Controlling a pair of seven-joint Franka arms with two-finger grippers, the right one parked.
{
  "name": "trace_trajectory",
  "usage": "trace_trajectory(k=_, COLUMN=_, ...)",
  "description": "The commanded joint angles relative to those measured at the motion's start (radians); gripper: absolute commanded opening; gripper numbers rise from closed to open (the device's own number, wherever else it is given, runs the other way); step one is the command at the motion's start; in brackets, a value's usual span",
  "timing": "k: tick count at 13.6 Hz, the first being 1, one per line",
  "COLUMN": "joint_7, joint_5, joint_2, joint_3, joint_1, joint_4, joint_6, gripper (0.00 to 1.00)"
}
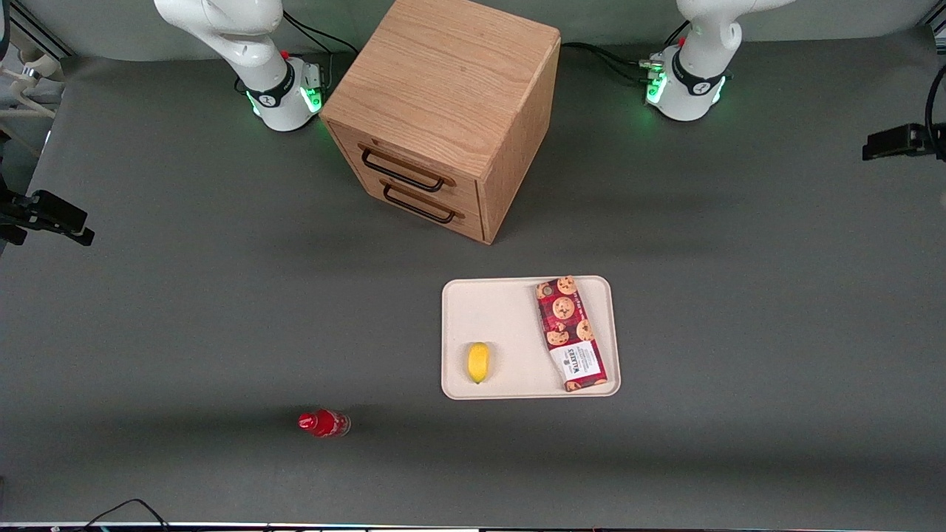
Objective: Place red cookie box on tray
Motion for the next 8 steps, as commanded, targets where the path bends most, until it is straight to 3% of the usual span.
trace_trajectory(k=1, joint_7=0.016, joint_5=-0.021, joint_2=-0.233, joint_3=0.084, joint_1=-0.073, joint_4=-0.335, joint_6=0.171, gripper=1.00)
trace_trajectory(k=8, joint_7=0.005, joint_5=-0.052, joint_2=-0.084, joint_3=0.080, joint_1=-0.118, joint_4=-0.128, joint_6=0.108, gripper=1.00)
